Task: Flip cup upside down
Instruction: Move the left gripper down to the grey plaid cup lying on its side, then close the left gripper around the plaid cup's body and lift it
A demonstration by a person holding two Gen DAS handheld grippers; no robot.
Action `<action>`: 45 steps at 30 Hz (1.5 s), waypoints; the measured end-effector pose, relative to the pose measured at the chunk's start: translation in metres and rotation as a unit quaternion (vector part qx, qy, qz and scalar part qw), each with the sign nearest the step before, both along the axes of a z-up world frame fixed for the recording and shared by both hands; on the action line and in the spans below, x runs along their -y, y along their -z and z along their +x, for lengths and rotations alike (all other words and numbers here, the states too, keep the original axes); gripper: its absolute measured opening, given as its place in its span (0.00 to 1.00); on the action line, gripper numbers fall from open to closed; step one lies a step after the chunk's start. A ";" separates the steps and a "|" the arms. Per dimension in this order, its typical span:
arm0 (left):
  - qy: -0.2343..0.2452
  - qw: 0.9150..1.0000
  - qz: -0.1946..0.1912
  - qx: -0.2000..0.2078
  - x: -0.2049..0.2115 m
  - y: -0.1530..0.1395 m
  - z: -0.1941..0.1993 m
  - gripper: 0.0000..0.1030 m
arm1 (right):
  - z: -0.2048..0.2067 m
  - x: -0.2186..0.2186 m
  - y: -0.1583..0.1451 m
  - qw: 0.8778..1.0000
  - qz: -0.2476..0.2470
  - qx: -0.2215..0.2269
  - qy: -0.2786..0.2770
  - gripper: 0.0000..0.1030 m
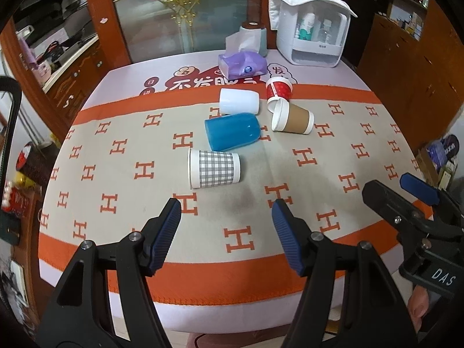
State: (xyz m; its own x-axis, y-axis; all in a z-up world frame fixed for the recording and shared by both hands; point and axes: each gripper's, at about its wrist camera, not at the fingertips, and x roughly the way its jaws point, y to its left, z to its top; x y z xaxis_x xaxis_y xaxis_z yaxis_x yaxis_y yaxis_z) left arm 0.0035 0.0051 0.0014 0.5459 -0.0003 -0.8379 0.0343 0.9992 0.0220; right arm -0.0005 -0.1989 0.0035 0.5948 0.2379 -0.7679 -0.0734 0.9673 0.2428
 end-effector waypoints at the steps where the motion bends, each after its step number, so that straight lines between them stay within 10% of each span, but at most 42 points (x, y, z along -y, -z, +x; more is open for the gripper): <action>1: 0.005 1.000 0.001 -0.007 -0.001 0.001 0.004 0.61 | 0.001 -0.001 0.000 1.000 0.002 -0.001 0.002 0.92; 15: 0.160 0.982 0.075 -0.069 -0.027 0.026 0.079 0.61 | 0.044 -0.002 0.048 0.993 0.044 -0.073 0.079 0.92; 21: 0.269 0.950 0.126 -0.095 -0.018 0.057 0.120 0.61 | 0.068 -0.009 0.097 0.982 0.084 -0.127 0.108 0.92; 34: 0.442 0.849 0.236 -0.166 0.023 0.151 0.165 0.61 | 0.072 -0.024 0.175 0.952 0.141 -0.203 0.178 0.92; 45: 0.489 0.809 0.284 -0.163 0.033 0.180 0.150 0.61 | 0.046 -0.023 0.184 0.946 0.138 -0.208 0.208 0.92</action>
State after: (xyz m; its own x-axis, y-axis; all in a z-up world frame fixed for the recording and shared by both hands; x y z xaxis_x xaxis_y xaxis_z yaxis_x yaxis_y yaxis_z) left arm 0.1536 -0.0275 -0.1789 0.2666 0.1373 -0.9540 0.8981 0.3237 0.2976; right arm 0.0451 -0.1758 -0.1809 0.3415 0.2753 -0.8987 0.4571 0.7868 0.4147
